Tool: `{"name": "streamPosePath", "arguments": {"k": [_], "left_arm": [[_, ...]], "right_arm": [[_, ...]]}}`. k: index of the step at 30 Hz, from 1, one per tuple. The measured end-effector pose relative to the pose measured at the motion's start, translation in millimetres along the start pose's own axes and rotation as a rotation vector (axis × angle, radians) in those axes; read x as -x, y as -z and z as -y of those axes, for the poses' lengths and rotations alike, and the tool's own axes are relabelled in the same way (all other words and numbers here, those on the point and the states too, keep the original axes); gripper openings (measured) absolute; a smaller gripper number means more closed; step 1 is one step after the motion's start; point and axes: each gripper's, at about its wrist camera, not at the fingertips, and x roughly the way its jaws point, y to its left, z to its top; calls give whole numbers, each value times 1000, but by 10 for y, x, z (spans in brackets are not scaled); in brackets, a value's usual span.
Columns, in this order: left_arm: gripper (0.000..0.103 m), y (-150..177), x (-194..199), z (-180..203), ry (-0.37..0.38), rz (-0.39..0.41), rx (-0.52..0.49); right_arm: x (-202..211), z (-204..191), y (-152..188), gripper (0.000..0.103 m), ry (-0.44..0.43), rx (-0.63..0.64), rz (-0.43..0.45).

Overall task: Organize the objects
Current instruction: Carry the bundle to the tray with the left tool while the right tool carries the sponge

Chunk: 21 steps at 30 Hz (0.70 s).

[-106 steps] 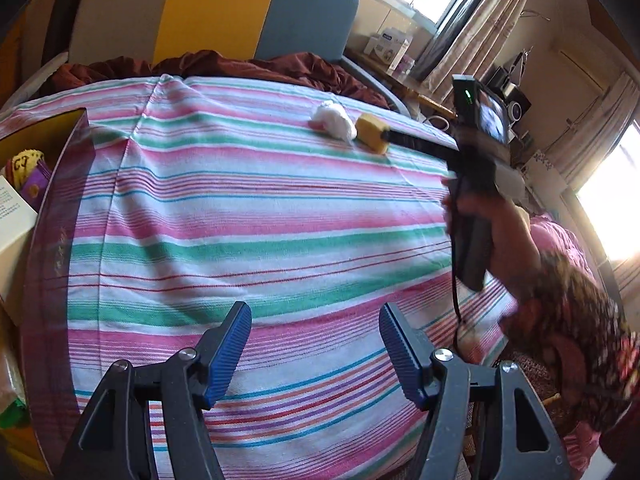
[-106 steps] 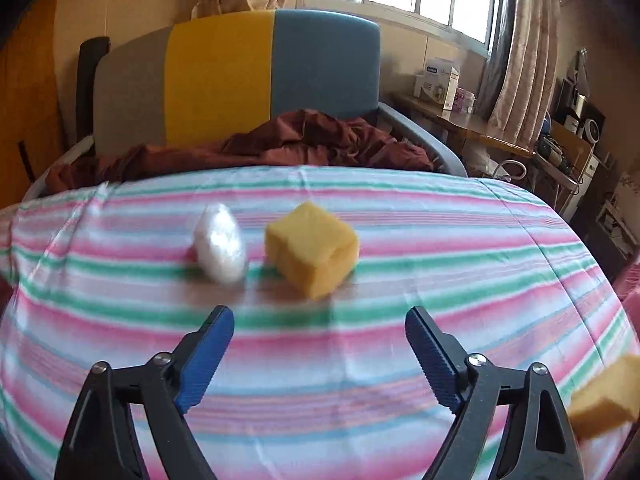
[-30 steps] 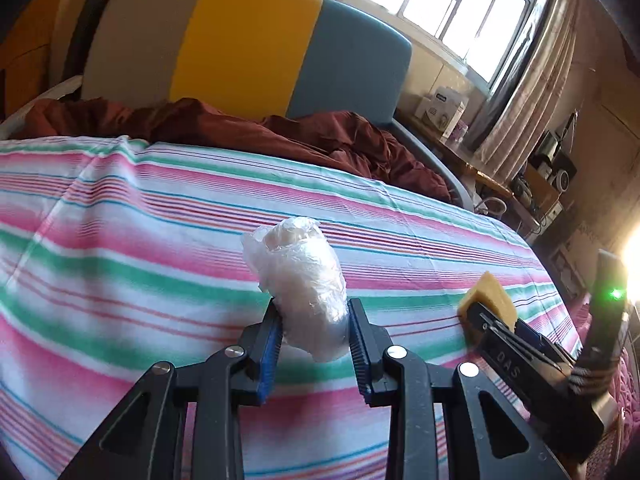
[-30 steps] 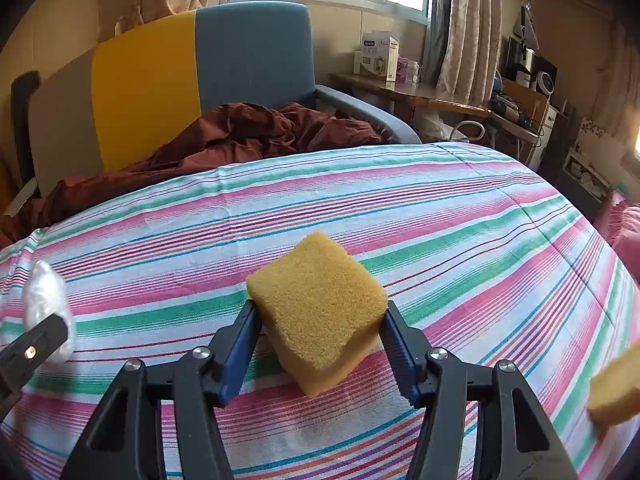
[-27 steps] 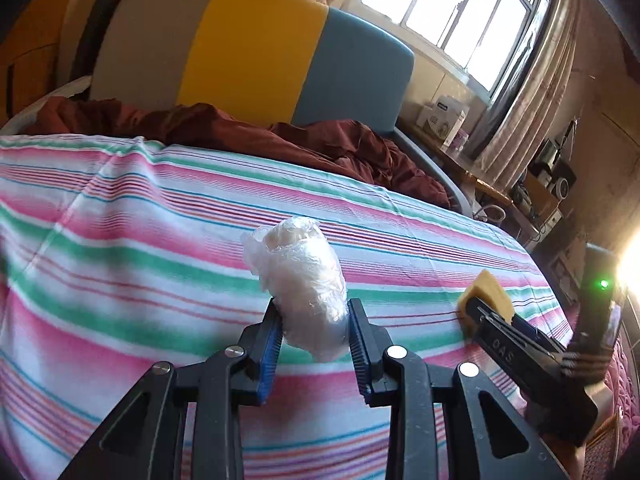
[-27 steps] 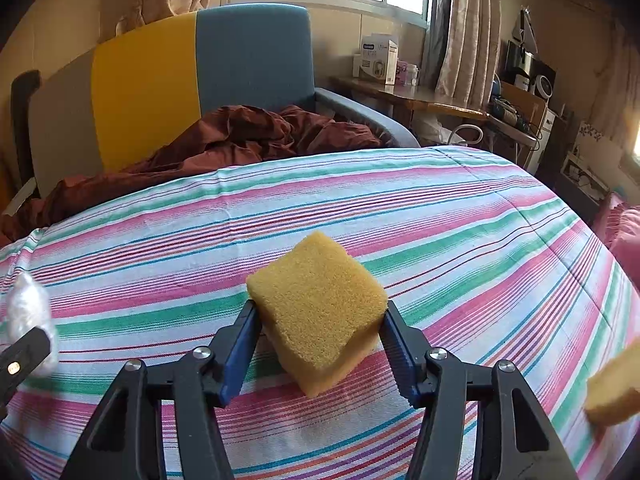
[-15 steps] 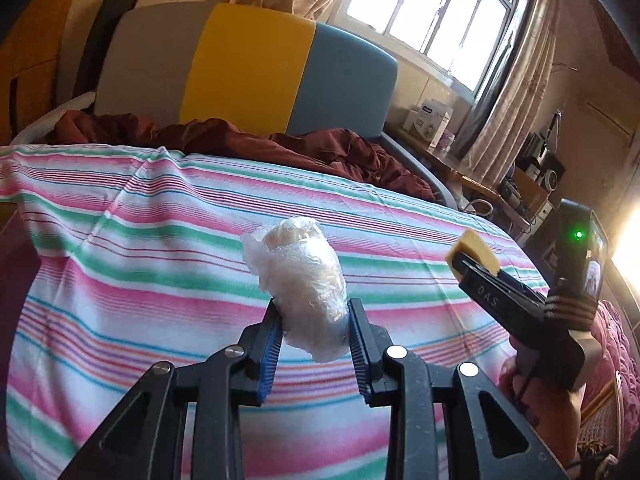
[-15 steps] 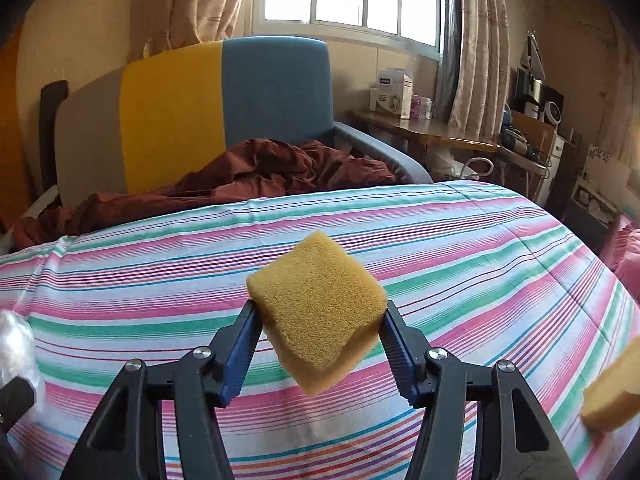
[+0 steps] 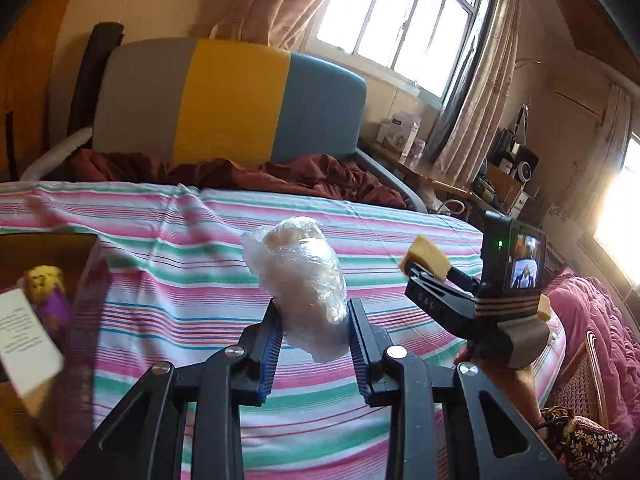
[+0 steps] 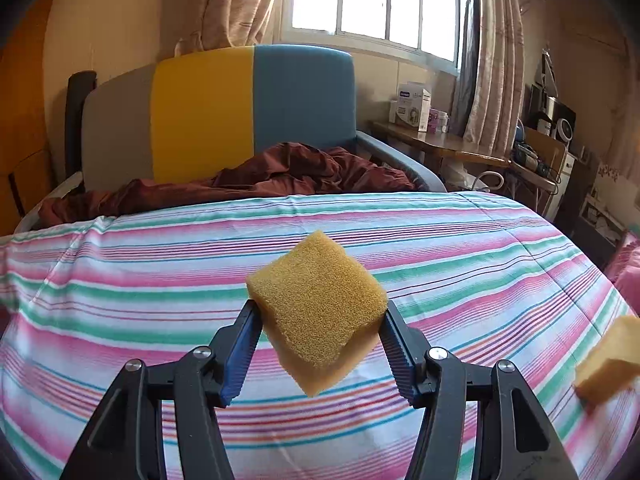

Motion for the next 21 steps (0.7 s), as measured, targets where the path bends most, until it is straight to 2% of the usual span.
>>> {"name": "streamPosePath", "arguments": {"k": [9, 21], "left_arm": [[31, 61, 524, -418, -63, 46, 36], [31, 172, 986, -937, -147, 83, 97]], "right_arm": [[262, -203, 150, 60, -29, 27, 0], [470, -432, 278, 60, -53, 75, -8]]}}
